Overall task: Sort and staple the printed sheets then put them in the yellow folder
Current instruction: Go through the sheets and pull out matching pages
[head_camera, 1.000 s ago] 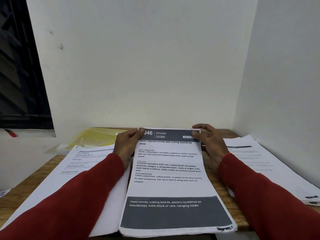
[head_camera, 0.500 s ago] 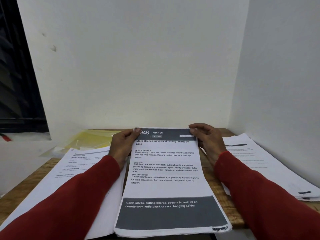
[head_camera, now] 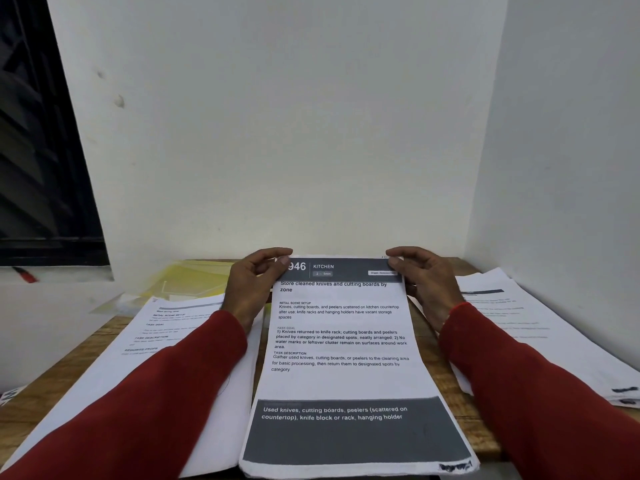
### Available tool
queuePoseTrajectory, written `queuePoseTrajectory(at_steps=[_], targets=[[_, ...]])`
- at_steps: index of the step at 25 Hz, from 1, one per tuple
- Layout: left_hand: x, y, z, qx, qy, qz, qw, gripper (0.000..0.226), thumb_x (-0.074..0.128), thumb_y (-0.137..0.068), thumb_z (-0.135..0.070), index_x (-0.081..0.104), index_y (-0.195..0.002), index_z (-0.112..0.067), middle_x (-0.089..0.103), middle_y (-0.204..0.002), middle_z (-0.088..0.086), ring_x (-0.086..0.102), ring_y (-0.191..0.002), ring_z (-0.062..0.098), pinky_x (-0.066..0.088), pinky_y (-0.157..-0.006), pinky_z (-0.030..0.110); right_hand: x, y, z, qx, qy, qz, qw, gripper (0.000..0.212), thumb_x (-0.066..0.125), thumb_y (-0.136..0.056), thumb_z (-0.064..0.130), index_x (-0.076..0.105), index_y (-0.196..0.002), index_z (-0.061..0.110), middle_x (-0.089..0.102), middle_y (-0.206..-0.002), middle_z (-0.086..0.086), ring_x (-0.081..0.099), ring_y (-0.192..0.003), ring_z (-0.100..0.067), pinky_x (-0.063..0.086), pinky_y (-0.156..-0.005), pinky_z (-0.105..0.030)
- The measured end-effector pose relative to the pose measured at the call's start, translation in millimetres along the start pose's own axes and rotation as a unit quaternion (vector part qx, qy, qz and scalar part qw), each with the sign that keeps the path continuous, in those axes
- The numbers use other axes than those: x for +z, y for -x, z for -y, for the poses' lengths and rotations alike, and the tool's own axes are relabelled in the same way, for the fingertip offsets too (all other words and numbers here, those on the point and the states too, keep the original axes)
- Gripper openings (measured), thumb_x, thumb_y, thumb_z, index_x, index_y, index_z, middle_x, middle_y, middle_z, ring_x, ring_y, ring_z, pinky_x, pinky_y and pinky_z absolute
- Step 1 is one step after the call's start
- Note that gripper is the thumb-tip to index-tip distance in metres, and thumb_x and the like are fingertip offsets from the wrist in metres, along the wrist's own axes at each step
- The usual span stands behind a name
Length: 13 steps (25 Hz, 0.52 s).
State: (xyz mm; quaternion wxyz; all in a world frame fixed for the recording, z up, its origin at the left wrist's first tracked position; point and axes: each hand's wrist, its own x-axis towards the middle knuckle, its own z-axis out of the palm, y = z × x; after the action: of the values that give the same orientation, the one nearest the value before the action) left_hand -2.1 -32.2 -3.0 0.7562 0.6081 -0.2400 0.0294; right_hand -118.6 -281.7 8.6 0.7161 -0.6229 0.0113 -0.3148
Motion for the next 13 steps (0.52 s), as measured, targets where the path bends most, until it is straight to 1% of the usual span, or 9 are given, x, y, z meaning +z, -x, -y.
queuePoseTrajectory(at_steps=[2, 3, 5, 7, 10, 13], targets=[[0.4, 0.1, -0.2, 0.004, -0.006, -0.003, 1.000, 0.013, 0.070, -0.091, -0.013, 0.075, -0.103, -0.014, 0.074, -0.078, 0.005, 0.067, -0.065, 0.014, 0.057, -0.059, 0.031, -1.0, -0.3, -0.9, -0.004, 0.009, 0.010, 1.000, 0.015, 0.069, -0.085, 0.001, 0.073, -0.096, 0.010, 0.068, -0.075, -0.004, 0.065, -0.069, -0.018, 0.054, -0.057, -0.024], [0.3, -0.1, -0.1, 0.004, -0.007, -0.003, 1.000, 0.013, 0.070, -0.091, -0.013, 0.075, -0.103, -0.014, 0.074, -0.077, 0.005, 0.067, -0.065, 0.014, 0.057, -0.058, 0.031, -1.0, -0.7, -1.3, -0.004, 0.012, 0.012, 1.000, 0.015, 0.069, -0.085, 0.001, 0.074, -0.097, 0.010, 0.069, -0.077, -0.005, 0.065, -0.071, -0.018, 0.054, -0.057, -0.024], [-0.9, -0.7, 0.6, 0.005, -0.015, 0.002, 1.000, 0.016, 0.069, -0.092, -0.012, 0.076, -0.107, -0.016, 0.074, -0.080, 0.002, 0.068, -0.067, 0.012, 0.057, -0.057, 0.030, -0.8, -1.2, -1.0, 0.000, 0.013, 0.009, 1.000, 0.014, 0.069, -0.085, 0.000, 0.074, -0.095, 0.009, 0.069, -0.086, -0.011, 0.065, -0.071, -0.017, 0.054, -0.058, -0.023], [-2.7, -1.6, 1.7, 0.011, -0.025, 0.009, 1.000, 0.017, 0.067, -0.093, -0.011, 0.077, -0.107, -0.016, 0.074, -0.082, -0.001, 0.067, -0.069, 0.012, 0.057, -0.057, 0.030, -0.4, -1.4, -0.6, 0.002, 0.013, 0.009, 1.000, 0.014, 0.069, -0.085, 0.000, 0.074, -0.095, 0.008, 0.067, -0.090, -0.014, 0.065, -0.072, -0.017, 0.054, -0.059, -0.023], [-2.6, -2.6, 1.6, 0.010, -0.026, 0.014, 1.000, 0.017, 0.066, -0.093, -0.009, 0.077, -0.104, -0.016, 0.074, -0.081, -0.003, 0.066, -0.069, 0.011, 0.056, -0.057, 0.027, -1.2, -1.8, -1.0, 0.009, 0.020, 0.008, 1.000, 0.015, 0.069, -0.085, 0.000, 0.075, -0.095, 0.008, 0.071, -0.088, -0.011, 0.065, -0.077, -0.020, 0.056, -0.061, -0.023], [-3.4, -4.2, 2.1, 0.008, -0.031, 0.013, 0.999, 0.017, 0.066, -0.093, -0.009, 0.077, -0.105, -0.016, 0.075, -0.082, -0.003, 0.067, -0.069, 0.010, 0.056, -0.059, 0.026, -0.8, -3.3, -1.3, 0.016, 0.029, 0.003, 0.999, 0.014, 0.069, -0.084, -0.002, 0.074, -0.093, 0.007, 0.070, -0.085, -0.012, 0.063, -0.074, -0.021, 0.056, -0.060, -0.022]])
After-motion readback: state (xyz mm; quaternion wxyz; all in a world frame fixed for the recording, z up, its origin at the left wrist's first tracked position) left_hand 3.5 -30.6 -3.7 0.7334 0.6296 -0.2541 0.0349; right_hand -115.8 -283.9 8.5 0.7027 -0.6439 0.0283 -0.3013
